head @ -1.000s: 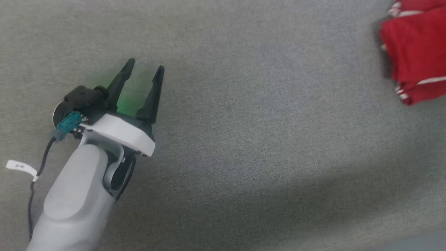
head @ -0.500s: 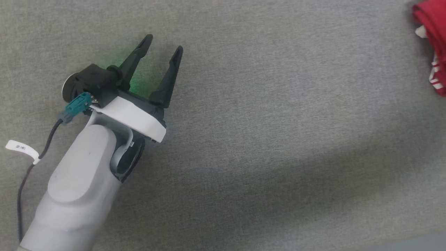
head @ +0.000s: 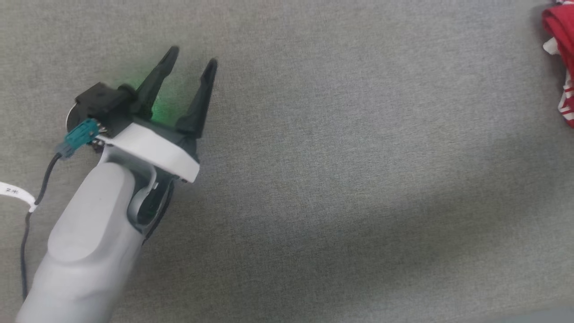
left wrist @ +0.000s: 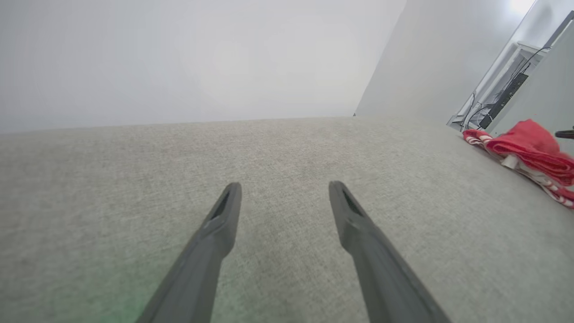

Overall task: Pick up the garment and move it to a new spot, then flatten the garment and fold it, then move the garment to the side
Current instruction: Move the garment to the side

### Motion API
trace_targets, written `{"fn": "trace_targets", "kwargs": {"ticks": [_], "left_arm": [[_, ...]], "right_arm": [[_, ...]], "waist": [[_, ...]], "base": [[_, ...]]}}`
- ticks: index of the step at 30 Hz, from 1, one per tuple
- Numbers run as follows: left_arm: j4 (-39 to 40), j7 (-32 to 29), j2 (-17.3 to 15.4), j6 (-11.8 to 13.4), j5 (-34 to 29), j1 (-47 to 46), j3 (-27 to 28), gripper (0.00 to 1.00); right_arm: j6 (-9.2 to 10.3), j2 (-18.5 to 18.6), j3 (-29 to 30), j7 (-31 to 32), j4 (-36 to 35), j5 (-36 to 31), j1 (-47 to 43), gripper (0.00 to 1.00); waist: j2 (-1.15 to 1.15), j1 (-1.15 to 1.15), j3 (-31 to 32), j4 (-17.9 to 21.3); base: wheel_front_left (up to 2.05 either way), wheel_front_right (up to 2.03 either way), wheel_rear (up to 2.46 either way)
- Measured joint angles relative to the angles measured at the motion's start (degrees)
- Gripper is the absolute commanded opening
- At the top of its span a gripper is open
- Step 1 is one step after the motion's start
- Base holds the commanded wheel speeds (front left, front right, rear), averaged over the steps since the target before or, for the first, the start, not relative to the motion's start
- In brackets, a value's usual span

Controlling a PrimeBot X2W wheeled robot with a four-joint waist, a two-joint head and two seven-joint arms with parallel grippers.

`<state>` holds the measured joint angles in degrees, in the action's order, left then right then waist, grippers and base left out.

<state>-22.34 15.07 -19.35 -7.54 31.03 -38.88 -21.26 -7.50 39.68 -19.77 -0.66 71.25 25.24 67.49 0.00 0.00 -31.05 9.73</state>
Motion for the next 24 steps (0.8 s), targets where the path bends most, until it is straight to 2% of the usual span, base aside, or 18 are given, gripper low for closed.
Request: {"fn": "trace_targets", "kwargs": {"ticks": [5, 11, 15, 24], "left_arm": [[-0.2, 0.0, -0.1, 0.1, 1.4, 2.5, 2.1, 1.0], [-0.3, -0.1, 1.0, 0.1, 2.4, 6.0, 6.9, 1.0], [-1.6, -0.1, 1.9, 0.1, 4.1, 8.1, 8.9, 1.0], [-0.1, -0.1, 1.7, 0.1, 3.5, 13.7, 13.7, 1.0]], "right_arm": [[0.0, -0.9, 1.0, -1.6, 0.9, 0.5, 0.6, 1.0], [0.0, -3.8, 1.1, -4.4, -0.5, 2.2, 0.1, 1.0], [0.0, -5.7, -0.2, -6.2, -1.9, 2.6, -1.1, 1.0], [0.0, -9.4, -2.5, -10.0, -5.7, 4.7, -5.9, 1.0]], "waist": [[0.0, 0.0, 2.2, 0.0], [0.0, 0.0, 5.9, -0.4], [0.0, 0.0, 8.9, -1.1], [0.0, 0.0, 15.0, -3.3]], "base": [[0.0, 0.0, 0.0], [0.0, 0.0, 0.0], [0.0, 0.0, 0.0], [0.0, 0.0, 0.0]]}}
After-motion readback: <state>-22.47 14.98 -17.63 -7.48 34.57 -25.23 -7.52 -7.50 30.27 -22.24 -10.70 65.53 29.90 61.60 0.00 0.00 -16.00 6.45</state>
